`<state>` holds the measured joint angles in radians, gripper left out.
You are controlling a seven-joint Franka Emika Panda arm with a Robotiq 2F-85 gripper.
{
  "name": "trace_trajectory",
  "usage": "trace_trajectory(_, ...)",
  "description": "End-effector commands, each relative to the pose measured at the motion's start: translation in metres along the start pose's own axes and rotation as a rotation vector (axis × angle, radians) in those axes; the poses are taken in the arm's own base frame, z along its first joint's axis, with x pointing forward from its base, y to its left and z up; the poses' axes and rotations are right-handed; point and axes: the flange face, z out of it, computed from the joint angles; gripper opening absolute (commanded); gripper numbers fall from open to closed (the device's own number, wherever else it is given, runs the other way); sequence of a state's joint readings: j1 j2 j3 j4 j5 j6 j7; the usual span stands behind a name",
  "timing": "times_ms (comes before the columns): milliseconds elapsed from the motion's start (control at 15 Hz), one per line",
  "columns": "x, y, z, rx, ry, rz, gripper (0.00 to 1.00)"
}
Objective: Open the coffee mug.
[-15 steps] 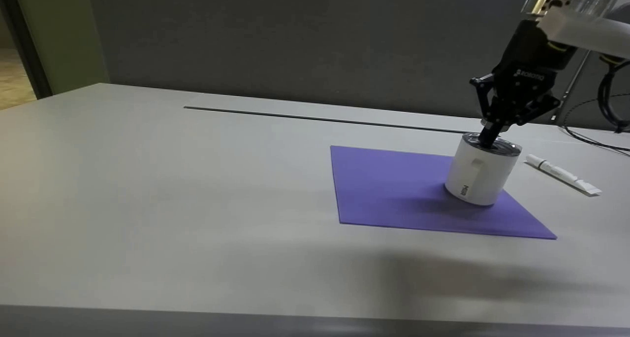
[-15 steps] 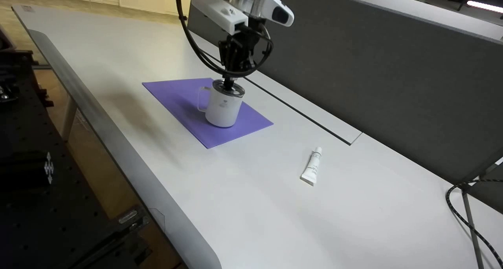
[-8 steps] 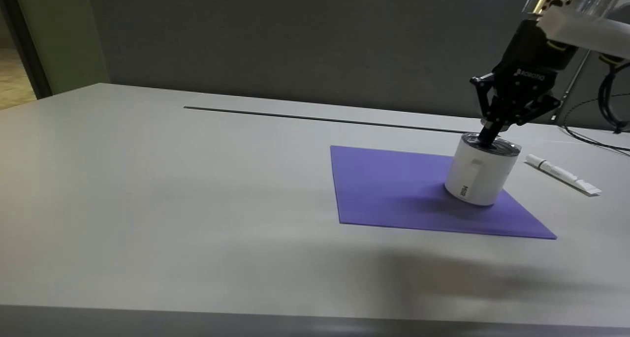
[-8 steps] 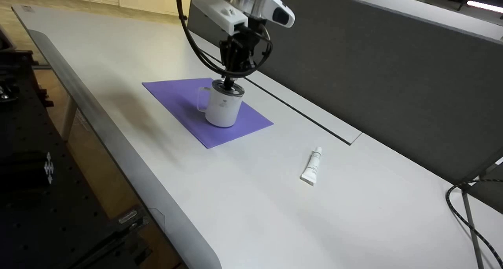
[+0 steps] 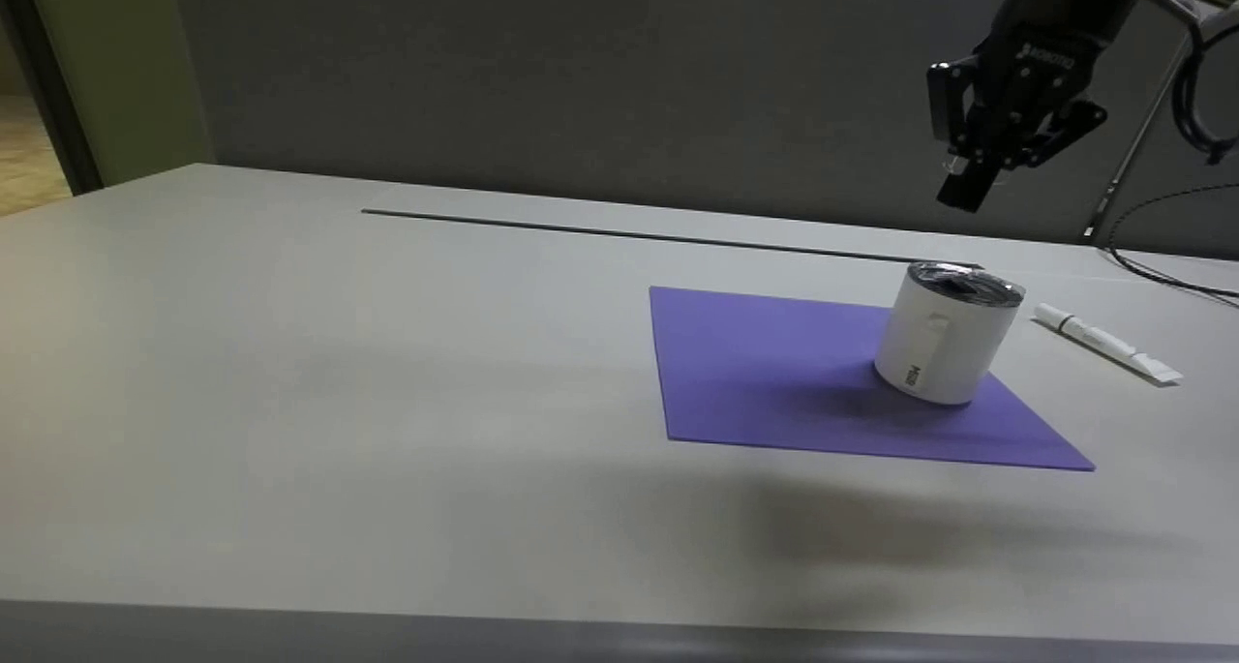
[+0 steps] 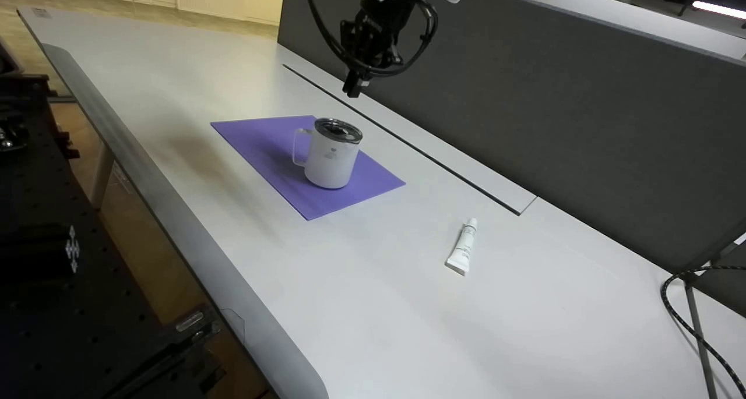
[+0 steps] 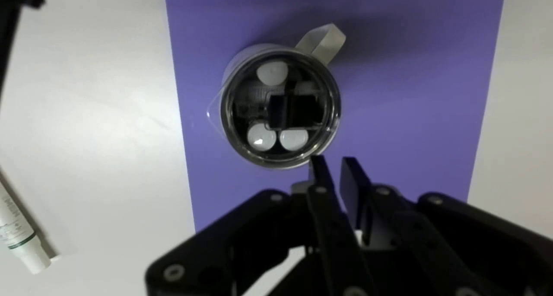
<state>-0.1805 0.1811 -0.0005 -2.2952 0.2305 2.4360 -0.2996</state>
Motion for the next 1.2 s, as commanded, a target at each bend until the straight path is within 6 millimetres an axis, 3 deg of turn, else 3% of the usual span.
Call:
trace_trajectory(0, 0.002, -0.002, -0.017, -0.061, -0.090, -0.018, 0.46)
trace_trajectory(533, 0.005, -0.004, -0.026, -0.151, -0.118, -0.068, 0.98)
trace_trajectory(1133, 0.002, -0.006, -0.017, -0.139, -0.130, -0.105, 1.00)
